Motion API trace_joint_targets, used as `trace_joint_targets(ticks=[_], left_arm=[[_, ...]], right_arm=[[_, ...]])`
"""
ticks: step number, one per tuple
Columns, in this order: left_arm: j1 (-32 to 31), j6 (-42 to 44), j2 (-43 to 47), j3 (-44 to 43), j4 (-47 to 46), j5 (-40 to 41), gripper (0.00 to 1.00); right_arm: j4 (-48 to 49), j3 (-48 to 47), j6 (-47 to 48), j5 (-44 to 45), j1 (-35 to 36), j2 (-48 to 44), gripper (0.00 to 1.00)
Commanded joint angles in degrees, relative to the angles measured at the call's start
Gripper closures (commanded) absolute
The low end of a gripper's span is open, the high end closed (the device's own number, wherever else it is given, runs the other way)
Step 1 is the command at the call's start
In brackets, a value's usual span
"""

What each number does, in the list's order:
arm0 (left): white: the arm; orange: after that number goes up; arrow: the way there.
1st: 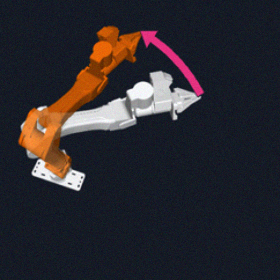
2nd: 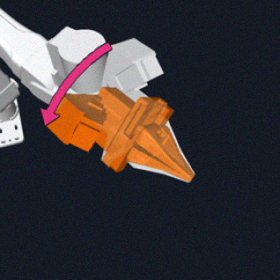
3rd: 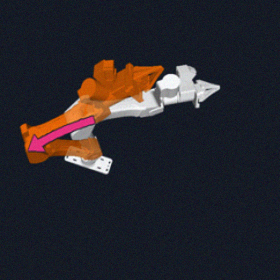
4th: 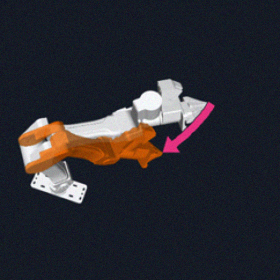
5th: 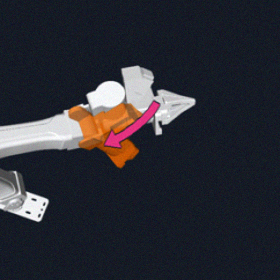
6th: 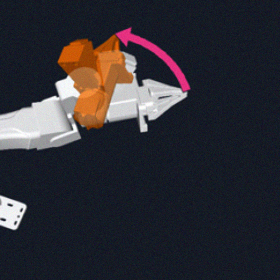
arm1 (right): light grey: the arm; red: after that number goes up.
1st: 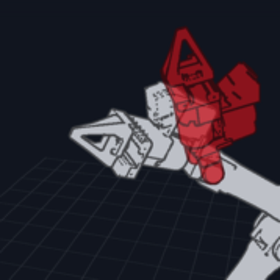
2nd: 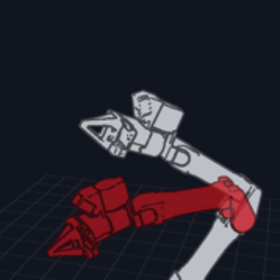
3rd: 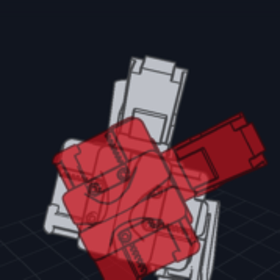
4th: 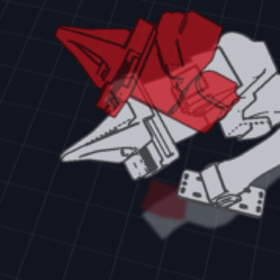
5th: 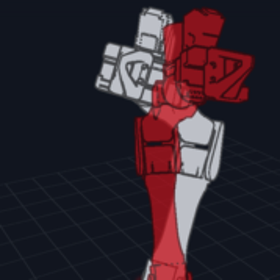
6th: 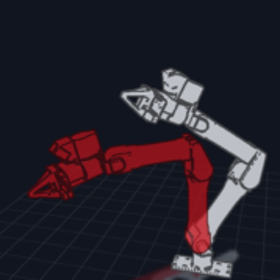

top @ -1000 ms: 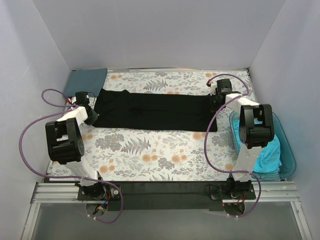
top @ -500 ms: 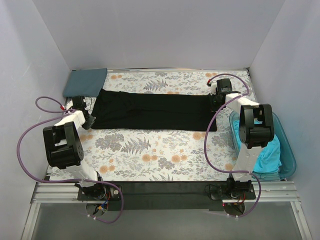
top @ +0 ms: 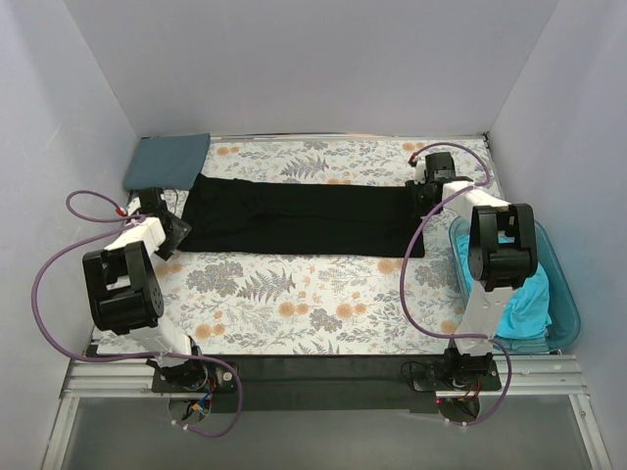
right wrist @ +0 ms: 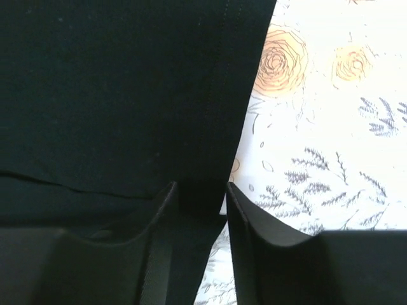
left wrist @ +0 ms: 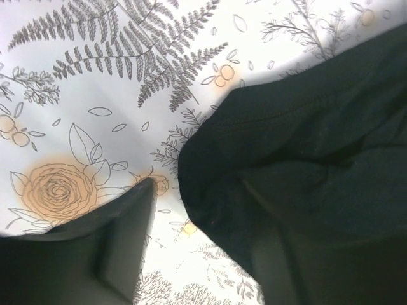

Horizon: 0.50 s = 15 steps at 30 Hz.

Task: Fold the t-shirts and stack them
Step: Fold the tshirt

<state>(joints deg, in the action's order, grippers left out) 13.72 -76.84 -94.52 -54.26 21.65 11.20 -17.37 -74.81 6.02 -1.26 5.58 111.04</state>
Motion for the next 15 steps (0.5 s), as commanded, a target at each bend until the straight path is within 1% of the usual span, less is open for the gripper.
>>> trace_joint_targets(ticks=[1, 2, 3, 4, 6, 9, 11, 13, 15], left_arm=[[0.26, 0.37, 5.75, -2.16, -0.03, -1.96, 0.41], [0.00, 0.81, 6.10, -2.69, -0.12, -2.23, 0.36], [-0.87, 1.33, 6.62, -3.04, -0.12, -2.41, 0.35], [-1.49, 2.73, 6.72, -3.39, -0.20, -2.33, 0.34], [-3.34, 4.67, 6.89, -3.92, -1.60, -2.32, 0.34], [-5.62, 9.07, 5.76, -4.53, -5.02, -4.34, 0.33], [-6.68, 11.69, 2.95, -5.76, -6.18, -7.05, 0.34], [-7.47, 12.94, -0.64, -8.66, -6.44, -7.86, 0.34], [-8.88, 14.69, -2.94, -11.55, -6.44, -8.13, 0.37]], right_arm=[[-1.62, -2.01, -5.22, 0.90, -0.22, -6.44, 0.60], [-1.88, -1.23, -5.67, 0.56, -0.22, -7.41, 0.60], [-2.06, -0.52, -9.50, 0.21, -0.22, -8.38, 0.59], [-2.15, 0.18, -10.84, -0.32, -0.22, -10.30, 0.58], [-2.32, 3.16, -14.18, -1.20, -0.05, -12.25, 0.57], [-2.32, 6.85, -16.21, -3.13, -0.05, -15.15, 0.56], [-2.32, 8.53, -17.27, -5.06, 0.04, -16.65, 0.56], [-2.24, 10.46, -17.71, -6.38, 0.04, -17.70, 0.56], [-2.23, 11.87, -17.71, -7.18, 0.22, -18.32, 0.56]])
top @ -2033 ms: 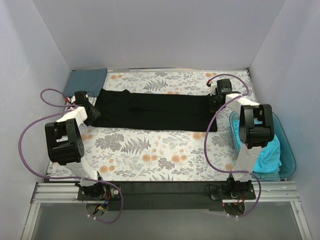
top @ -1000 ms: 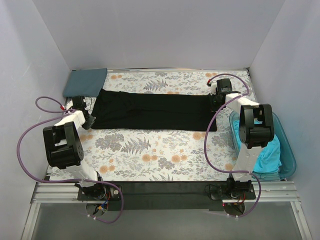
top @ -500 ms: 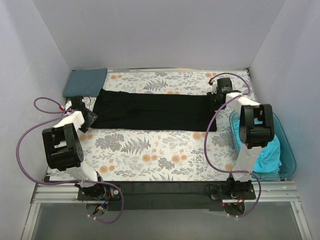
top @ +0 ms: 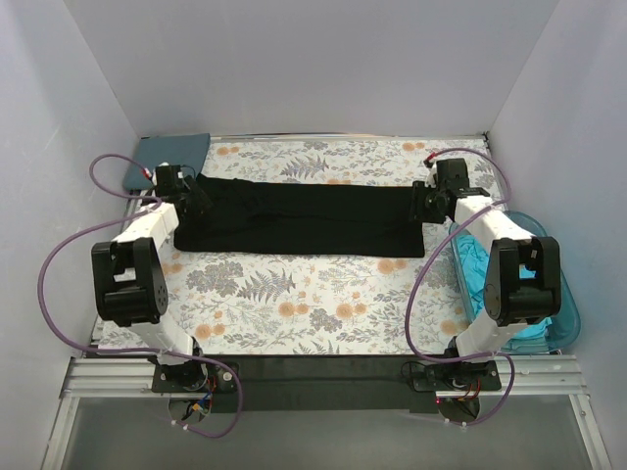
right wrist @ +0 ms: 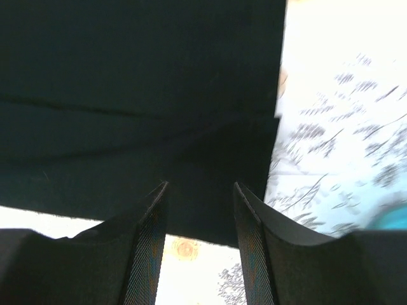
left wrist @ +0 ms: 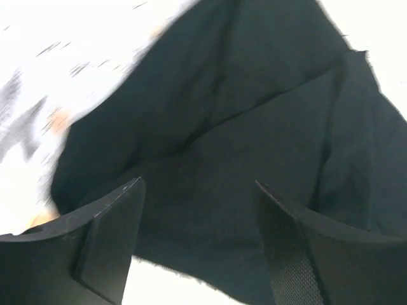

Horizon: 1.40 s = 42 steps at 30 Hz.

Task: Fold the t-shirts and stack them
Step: Fold the tshirt

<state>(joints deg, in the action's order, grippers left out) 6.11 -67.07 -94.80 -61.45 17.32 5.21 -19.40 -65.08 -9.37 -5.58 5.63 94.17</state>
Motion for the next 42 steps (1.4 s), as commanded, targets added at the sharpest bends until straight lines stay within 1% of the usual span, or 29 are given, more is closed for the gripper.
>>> trace_joint_targets(ticks=[1, 3, 7, 13, 16, 17, 19, 20, 23, 24, 25, 28, 31, 34, 42], left_arm=[[-1.80, 5.36, -3.54, -5.16, -2.29, -2.05, 0.39], [-2.94, 6.42, -6.17, -6.83, -2.47, -1.27, 0.42], [-3.38, 7.56, -9.96, -10.26, -2.20, 0.93, 0.42], [-3.65, 9.41, -12.60, -10.97, -1.76, 2.00, 0.43], [-3.65, 9.85, -13.21, -10.80, -1.06, 1.73, 0.45], [-3.82, 9.94, -13.30, -10.80, -0.71, 1.47, 0.48], [-3.91, 9.94, -13.30, -10.62, -0.53, 1.29, 0.51], [-3.91, 9.85, -13.48, -10.53, -0.53, 1.29, 0.56], [-3.91, 9.85, -13.65, -10.79, -0.27, 1.47, 0.62], [-4.00, 9.85, -13.74, -11.06, -0.10, 1.55, 0.67], [-3.91, 9.85, -13.74, -11.23, 0.08, 1.73, 0.68], [-4.00, 10.11, -13.92, -11.58, 0.52, 2.69, 0.68], [-4.00, 10.29, -14.09, -11.41, 0.70, 3.31, 0.64], [-3.91, 10.38, -14.44, -11.41, 1.05, 3.05, 0.62], [-3.91, 10.38, -15.41, -11.67, 1.57, 3.31, 0.62]], right_arm=[[-0.11, 2.58, -2.32, -2.85, 0.17, -1.71, 0.56], [0.15, 3.38, -2.32, -3.03, 0.26, -1.80, 0.56], [0.85, 4.69, -2.24, -3.99, 0.26, -1.45, 0.56], [1.20, 6.10, -2.41, -4.70, 0.26, -1.18, 0.56], [1.47, 6.89, -2.76, -5.05, 0.44, -1.09, 0.56], [1.56, 7.07, -2.94, -5.22, 0.35, -1.01, 0.56], [1.64, 7.42, -3.11, -5.58, 0.44, -1.01, 0.56], [1.73, 7.51, -3.20, -5.75, 0.44, -0.92, 0.56], [2.00, 8.47, -3.55, -5.84, 0.52, -0.83, 0.56], [2.26, 9.00, -3.64, -5.93, 0.52, -0.92, 0.57], [2.35, 9.35, -3.73, -6.02, 0.52, -1.01, 0.57], [2.70, 10.58, -3.99, -6.02, 0.53, -1.18, 0.57], [3.05, 11.37, -4.08, -6.10, 0.61, -1.36, 0.57], [3.31, 11.64, -4.34, -6.02, 0.53, -1.27, 0.57], [3.75, 13.05, -4.43, -4.70, 0.61, -1.01, 0.57]])
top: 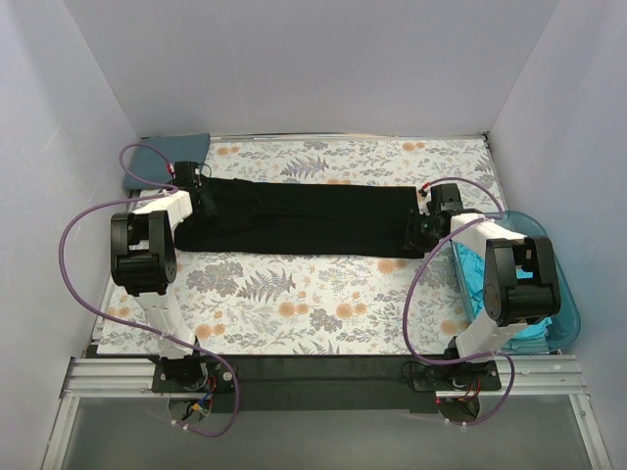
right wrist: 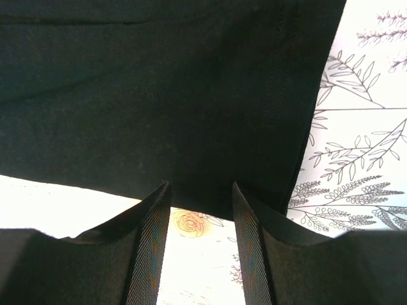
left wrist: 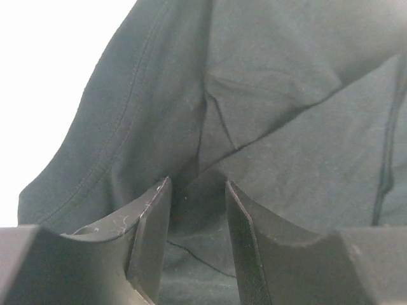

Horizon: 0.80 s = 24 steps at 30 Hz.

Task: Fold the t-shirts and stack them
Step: Fold the tshirt

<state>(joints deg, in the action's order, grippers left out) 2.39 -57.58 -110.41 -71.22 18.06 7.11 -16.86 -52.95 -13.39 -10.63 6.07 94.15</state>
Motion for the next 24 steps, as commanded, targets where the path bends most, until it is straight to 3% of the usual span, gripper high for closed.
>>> trace_joint_targets(ticks=[1, 5, 8, 9, 11, 24], left_arm=[[-0.28, 0.89, 0.02, -1.99, 0.92, 1.50, 0.62], [-0.28, 0.89, 0.02, -2.34, 1.36, 1.06, 0.66], [-0.20, 1.24, 0.11, -2.96, 1.36, 1.06, 0.80], [-0.20, 1.42, 0.02, -3.13, 1.45, 1.06, 0.93], [-0.28, 1.59, -0.42, -3.92, 1.97, 1.41, 1.00], [0.51, -0.60, -0.07, -7.27, 2.77, 7.21, 1.00]], right_arm=[[1.39, 0.92, -0.41, 0.35, 0.17, -0.98, 0.57], [1.48, 1.18, -0.50, 0.44, 0.17, -0.98, 0.58], [1.57, 1.36, -0.67, 0.70, 0.17, -0.90, 0.58], [1.57, 1.44, -0.59, 0.88, 0.17, -0.90, 0.58], [1.48, 1.79, -0.76, 1.40, 0.17, -1.07, 0.58], [0.60, 3.29, -1.64, 4.74, 0.09, -1.86, 0.57]])
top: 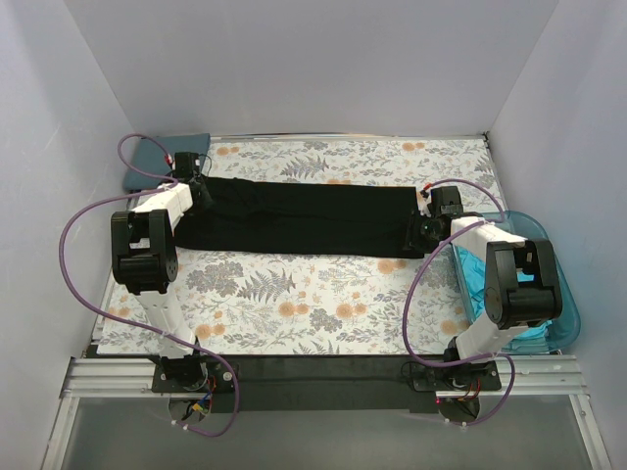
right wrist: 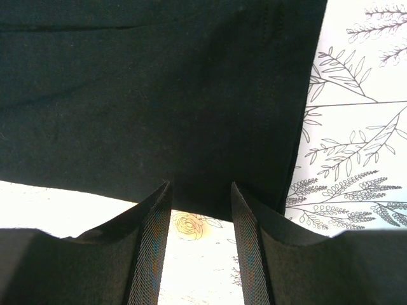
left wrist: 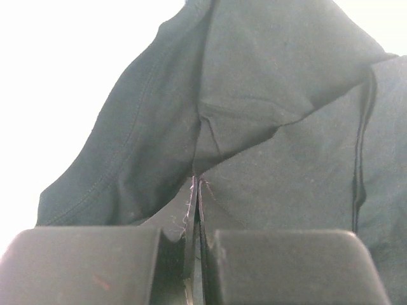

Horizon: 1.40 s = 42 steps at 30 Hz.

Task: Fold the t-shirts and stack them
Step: Fold the tshirt

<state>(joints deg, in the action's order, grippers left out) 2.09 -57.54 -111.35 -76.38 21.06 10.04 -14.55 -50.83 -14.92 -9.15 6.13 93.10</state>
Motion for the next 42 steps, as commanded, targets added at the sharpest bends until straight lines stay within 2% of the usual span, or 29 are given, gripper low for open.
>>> trace_joint_targets(ticks=[1, 11, 15, 19, 24, 26, 33, 35, 39, 42], left_arm=[[0.90, -0.82, 0.96, -2.11, -0.23, 4.28, 1.00], [2.83, -4.42, -0.27, -1.14, 0.04, 5.25, 1.00], [2.92, -5.04, -0.97, -1.67, 0.12, 2.62, 1.00], [2.84, -6.35, -0.10, -1.76, 0.03, -1.77, 0.84], [1.96, -6.88, 2.54, -1.32, 0.04, -3.19, 0.67], [1.43, -7.67, 4.56, -0.97, 0.21, -3.36, 0.51], [-1.30, -10.30, 9.13, -0.79, 2.05, -5.64, 0.46], [-3.93, -12.15, 9.66, -0.79, 2.67, -6.08, 0.44], [-6.65, -19.08, 9.49, -0.35, 3.37, -8.46, 0.43], [-8.76, -20.24, 7.74, -0.79, 2.94, -9.16, 0.43]], right_arm=[[-1.89, 1.17, -0.11, 3.52, -0.07, -0.81, 0.58], [-3.03, 0.91, -0.38, 5.81, -0.07, -0.99, 0.57], [-3.38, -0.06, 0.41, 5.55, 0.02, -1.25, 0.57], [-3.47, -2.08, 1.82, 4.32, 0.20, -1.87, 0.57], [-3.56, -5.85, 2.52, 2.73, 0.90, -3.01, 0.57], [-3.56, -7.61, 2.52, 2.64, 0.99, -3.19, 0.57], [-3.56, -10.69, 3.76, 1.50, 1.25, -2.31, 0.57], [-3.56, -10.70, 3.41, 1.59, 1.16, -2.22, 0.57], [-3.56, -10.52, 3.32, 2.46, 1.34, -2.13, 0.57], [-3.56, -11.40, 4.11, 2.47, 1.43, -1.61, 0.57]])
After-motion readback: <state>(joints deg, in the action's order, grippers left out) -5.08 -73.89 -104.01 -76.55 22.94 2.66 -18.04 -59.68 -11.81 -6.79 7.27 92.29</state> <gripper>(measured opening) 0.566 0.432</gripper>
